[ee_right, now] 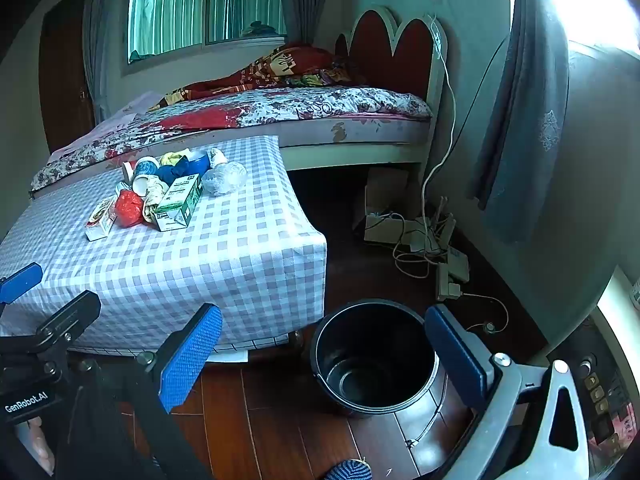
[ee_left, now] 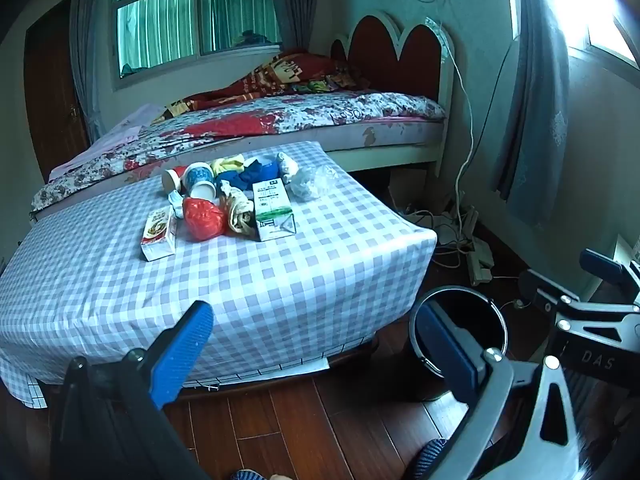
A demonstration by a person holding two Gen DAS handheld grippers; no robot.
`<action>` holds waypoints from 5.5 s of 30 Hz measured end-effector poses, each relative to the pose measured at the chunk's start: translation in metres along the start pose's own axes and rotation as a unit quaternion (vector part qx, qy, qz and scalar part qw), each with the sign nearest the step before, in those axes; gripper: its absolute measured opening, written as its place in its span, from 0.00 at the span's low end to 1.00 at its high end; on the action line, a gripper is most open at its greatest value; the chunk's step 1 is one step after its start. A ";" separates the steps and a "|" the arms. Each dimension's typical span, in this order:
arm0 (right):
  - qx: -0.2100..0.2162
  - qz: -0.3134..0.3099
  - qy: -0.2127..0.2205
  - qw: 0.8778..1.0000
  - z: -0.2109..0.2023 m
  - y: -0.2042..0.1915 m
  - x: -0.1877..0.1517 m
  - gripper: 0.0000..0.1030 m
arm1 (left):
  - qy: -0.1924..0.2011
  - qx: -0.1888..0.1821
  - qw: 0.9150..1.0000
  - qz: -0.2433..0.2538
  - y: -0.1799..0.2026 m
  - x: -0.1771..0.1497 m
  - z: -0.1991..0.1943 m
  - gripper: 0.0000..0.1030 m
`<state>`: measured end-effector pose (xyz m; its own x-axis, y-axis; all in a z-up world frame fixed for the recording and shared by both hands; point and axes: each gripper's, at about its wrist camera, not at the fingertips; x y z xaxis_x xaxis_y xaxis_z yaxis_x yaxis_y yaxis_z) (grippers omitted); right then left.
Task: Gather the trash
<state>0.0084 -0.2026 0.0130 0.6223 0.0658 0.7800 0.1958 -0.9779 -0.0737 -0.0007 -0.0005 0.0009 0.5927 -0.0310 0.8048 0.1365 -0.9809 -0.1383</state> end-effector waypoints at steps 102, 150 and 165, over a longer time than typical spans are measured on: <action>0.031 -0.018 -0.014 0.999 0.022 -0.014 0.004 0.99 | -0.010 0.027 0.999 -0.017 -0.027 0.003 0.024 0.99; 0.168 -0.132 -0.026 0.977 0.229 -0.147 0.103 0.54 | -0.042 0.095 0.987 -0.120 -0.175 0.056 0.189 0.51; 0.098 -0.054 0.011 0.994 0.120 -0.016 0.059 0.54 | 0.006 -0.022 0.999 -0.032 -0.050 0.061 0.116 0.51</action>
<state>0.1328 -0.1595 -0.0138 0.5732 0.1623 0.8032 0.4058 -0.9078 -0.1062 0.1206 0.0691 -0.0106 0.5748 0.0297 0.8177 0.1389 -0.9884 -0.0617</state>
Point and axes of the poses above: each gripper's, at about its wrist camera, not at the fingertips, and z roughly the way its jaws point, y to its right, x to its top, and after that the axes turned 11 degrees about x, right-handed
